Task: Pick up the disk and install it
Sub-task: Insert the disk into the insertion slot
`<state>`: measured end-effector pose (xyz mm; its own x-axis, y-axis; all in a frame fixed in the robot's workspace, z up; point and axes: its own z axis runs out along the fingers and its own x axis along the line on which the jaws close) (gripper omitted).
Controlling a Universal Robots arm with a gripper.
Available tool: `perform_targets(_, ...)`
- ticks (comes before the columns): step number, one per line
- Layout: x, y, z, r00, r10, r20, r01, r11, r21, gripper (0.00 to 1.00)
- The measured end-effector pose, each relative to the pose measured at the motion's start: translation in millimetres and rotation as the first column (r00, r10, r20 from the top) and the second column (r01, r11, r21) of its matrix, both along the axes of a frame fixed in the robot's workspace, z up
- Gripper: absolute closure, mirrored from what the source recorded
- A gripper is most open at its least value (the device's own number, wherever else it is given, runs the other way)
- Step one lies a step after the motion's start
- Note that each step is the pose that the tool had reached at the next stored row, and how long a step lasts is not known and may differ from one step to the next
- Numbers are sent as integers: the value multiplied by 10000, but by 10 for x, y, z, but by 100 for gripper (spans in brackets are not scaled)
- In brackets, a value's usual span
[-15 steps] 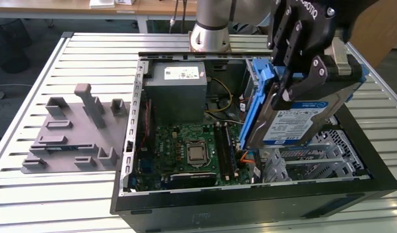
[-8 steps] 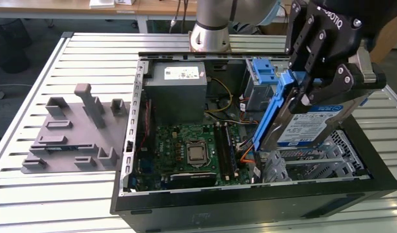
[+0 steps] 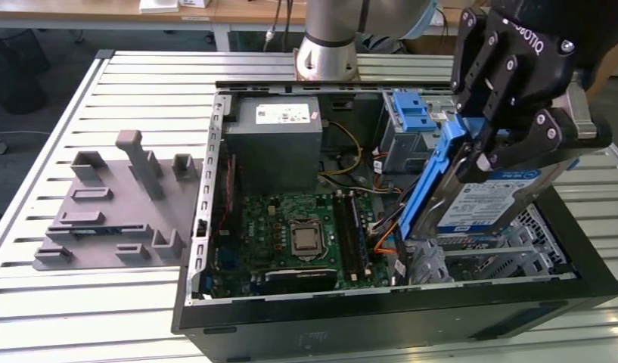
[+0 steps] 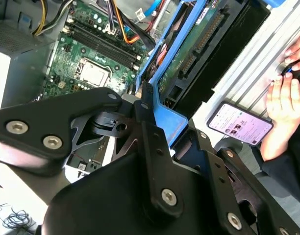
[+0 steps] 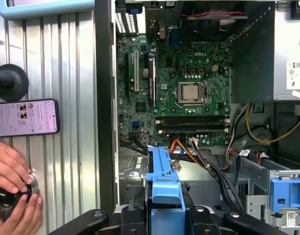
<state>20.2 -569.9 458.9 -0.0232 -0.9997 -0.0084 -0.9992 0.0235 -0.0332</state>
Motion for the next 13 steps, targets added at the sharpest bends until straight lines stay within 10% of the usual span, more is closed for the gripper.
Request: perform_targets(13, 289, 0, -80, 10000, 1, -1, -1, 10000, -32, 64)
